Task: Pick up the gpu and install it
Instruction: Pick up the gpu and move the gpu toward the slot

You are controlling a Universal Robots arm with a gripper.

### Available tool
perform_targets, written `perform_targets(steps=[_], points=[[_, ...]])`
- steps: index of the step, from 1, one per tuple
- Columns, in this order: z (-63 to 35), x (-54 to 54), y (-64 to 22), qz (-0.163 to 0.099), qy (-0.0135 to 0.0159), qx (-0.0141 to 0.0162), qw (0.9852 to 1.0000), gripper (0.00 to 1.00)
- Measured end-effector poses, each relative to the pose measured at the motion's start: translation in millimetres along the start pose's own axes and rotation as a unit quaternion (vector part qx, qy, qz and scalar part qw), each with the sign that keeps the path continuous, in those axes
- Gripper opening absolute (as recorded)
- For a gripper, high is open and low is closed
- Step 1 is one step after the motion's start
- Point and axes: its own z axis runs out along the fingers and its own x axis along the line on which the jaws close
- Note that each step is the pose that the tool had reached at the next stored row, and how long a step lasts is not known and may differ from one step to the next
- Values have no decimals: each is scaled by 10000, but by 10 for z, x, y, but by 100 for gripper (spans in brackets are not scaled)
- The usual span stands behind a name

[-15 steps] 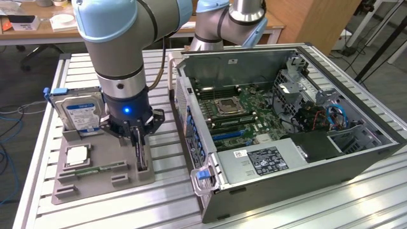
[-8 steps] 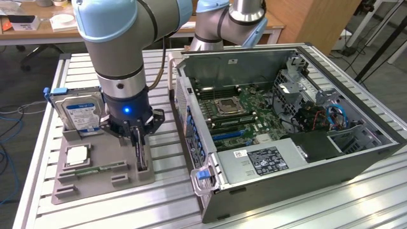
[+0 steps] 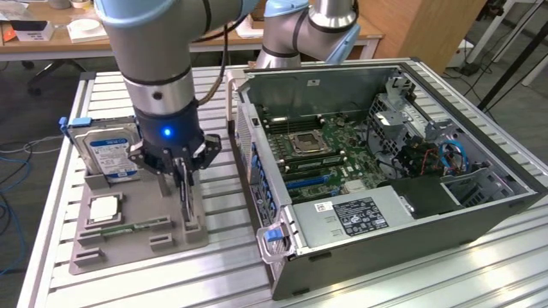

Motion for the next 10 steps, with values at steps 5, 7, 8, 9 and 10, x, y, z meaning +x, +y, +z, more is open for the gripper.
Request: perform_targets(steps=[5,7,8,9,10], points=[[-229,-6,8,0,0,0,10000,27],[-318,-7,11,0,0,0,10000,27],[-366,-9,12,-1,1,0,10000,27],[-411,-9,14,0,1,0,10000,27],[-456,-10,15,0,1,0,10000,27]])
